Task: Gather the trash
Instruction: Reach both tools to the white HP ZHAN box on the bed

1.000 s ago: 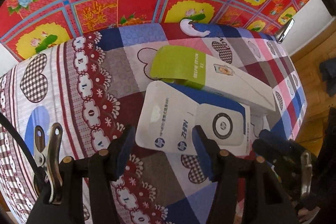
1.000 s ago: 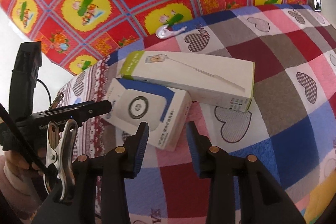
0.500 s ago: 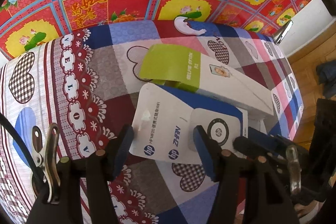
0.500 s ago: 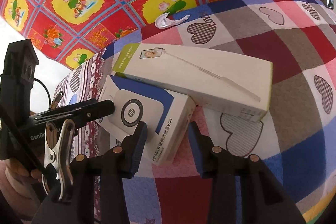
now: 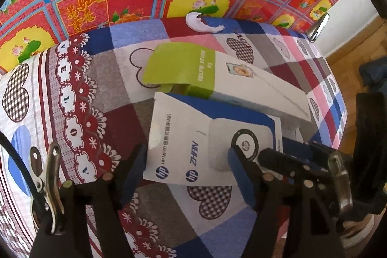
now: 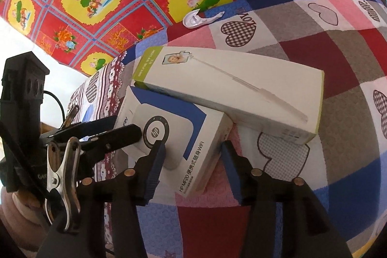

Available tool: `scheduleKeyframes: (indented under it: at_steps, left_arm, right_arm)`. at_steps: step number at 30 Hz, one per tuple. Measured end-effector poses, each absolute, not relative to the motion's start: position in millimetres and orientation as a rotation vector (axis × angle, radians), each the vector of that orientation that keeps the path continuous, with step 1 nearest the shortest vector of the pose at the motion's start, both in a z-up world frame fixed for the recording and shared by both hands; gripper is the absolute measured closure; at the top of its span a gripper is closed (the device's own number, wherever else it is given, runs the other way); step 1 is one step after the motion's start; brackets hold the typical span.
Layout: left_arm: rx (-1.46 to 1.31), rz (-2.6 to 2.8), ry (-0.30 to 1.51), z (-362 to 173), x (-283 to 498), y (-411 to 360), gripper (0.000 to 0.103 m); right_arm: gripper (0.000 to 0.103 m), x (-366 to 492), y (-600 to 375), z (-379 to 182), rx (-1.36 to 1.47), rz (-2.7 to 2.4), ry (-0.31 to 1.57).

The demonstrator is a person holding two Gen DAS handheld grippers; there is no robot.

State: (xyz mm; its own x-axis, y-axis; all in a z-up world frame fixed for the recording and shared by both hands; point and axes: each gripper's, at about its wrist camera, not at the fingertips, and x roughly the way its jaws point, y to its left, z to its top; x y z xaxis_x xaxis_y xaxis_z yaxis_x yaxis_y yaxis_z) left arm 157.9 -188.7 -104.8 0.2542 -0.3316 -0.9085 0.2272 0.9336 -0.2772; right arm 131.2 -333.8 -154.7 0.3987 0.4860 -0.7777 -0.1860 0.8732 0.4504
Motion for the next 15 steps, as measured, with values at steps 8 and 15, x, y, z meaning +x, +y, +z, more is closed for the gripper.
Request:
scheduleKeyframes:
  at_steps: [8, 15]
  left_arm:
    - [-0.151, -0.336, 1.267, -105.2, 152.9, -185.3, 0.03]
    - [-0.179, -0.319, 1.272, -103.4, 138.4, -181.8, 0.033]
  right_arm:
    - [0.047, 134.6, -332.4, -154.4, 0.297, 0.453, 1.094]
    - [0.046, 132.0, -329.2, -152.2, 0.274, 0.45, 1.095]
